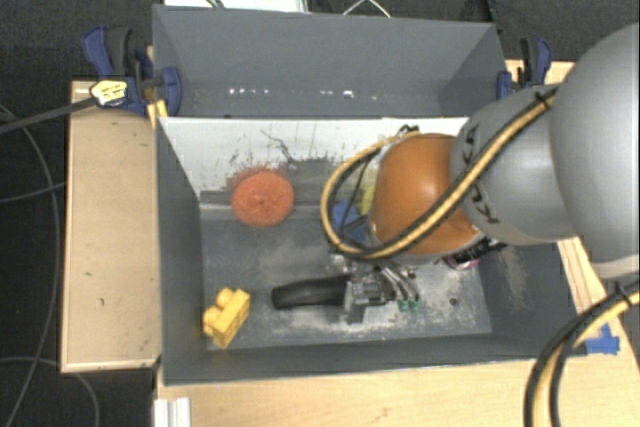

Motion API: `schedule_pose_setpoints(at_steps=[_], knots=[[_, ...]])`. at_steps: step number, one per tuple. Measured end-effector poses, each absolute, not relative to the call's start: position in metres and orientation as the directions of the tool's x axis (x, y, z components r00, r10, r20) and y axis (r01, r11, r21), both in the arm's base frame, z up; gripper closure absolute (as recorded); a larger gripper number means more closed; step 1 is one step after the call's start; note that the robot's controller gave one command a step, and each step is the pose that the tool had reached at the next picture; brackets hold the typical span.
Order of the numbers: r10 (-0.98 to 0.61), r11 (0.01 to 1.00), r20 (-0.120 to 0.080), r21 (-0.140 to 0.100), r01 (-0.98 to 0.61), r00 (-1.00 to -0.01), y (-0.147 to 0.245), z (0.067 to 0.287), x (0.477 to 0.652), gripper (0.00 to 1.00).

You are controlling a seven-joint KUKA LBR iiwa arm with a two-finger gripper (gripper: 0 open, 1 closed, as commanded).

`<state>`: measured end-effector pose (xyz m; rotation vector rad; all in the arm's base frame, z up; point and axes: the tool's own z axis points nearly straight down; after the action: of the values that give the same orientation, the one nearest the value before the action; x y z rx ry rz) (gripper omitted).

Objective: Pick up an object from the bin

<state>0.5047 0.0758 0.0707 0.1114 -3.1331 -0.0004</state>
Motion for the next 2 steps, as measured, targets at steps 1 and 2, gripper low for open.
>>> schedule_pose_setpoints(at_steps=[1,2], knots=[[-0.07,0.998,0.008,0.001,-0.07,-0.997,0.0759,0.0817,0.5041,1.0],[-0.07,0.998,0.007,0.001,-0.07,-0.998,0.076,0.0902,0.5045,1.0]])
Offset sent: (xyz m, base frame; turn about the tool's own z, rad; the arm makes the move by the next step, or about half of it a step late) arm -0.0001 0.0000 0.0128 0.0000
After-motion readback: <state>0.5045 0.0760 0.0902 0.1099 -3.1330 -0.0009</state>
